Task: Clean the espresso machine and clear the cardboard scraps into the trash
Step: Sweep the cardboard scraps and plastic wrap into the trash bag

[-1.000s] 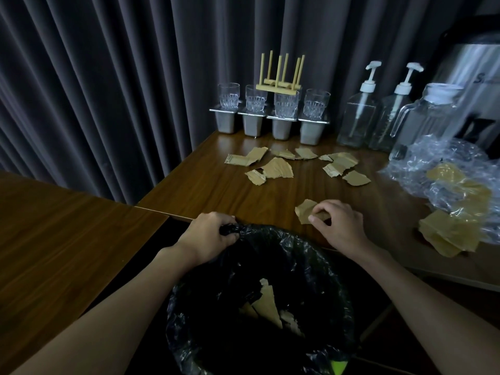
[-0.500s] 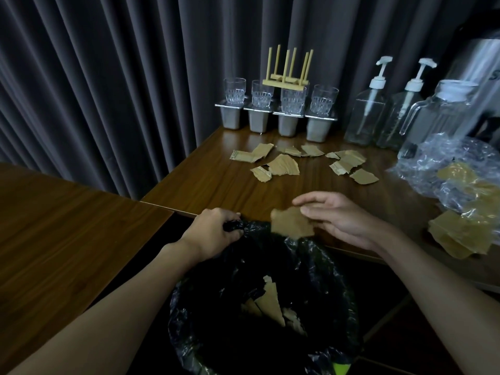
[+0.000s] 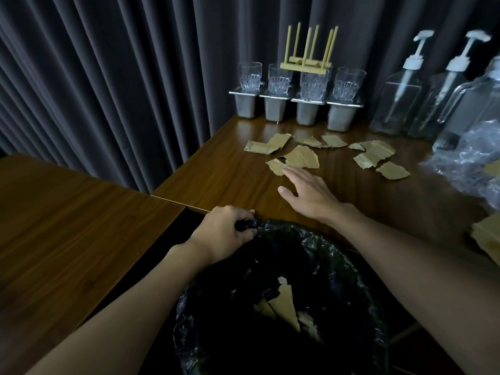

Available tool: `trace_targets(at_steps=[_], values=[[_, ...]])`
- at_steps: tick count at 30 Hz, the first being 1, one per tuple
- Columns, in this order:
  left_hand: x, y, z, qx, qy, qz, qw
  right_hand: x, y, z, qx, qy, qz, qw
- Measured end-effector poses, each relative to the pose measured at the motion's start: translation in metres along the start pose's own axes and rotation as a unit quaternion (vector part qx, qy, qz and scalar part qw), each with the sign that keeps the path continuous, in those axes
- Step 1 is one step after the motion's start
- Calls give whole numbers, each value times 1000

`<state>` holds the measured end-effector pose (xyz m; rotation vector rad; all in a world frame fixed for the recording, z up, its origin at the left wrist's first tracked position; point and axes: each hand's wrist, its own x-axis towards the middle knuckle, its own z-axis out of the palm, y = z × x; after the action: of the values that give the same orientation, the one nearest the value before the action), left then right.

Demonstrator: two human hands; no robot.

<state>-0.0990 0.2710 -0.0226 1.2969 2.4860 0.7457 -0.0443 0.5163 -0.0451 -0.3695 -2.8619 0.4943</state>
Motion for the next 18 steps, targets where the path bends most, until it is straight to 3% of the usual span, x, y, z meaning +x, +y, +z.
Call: trace_targets(at_steps=[5,9,18], values=[[0,-2,1,7,3,1,1000,13,0,3,-23,-9,3,1000],[0,0,0,0,4,0,1000,7,1,0,16,77,-18,997],[-1,2,0,-3,1,-6,1000,1,2,1,54,77,13,996]])
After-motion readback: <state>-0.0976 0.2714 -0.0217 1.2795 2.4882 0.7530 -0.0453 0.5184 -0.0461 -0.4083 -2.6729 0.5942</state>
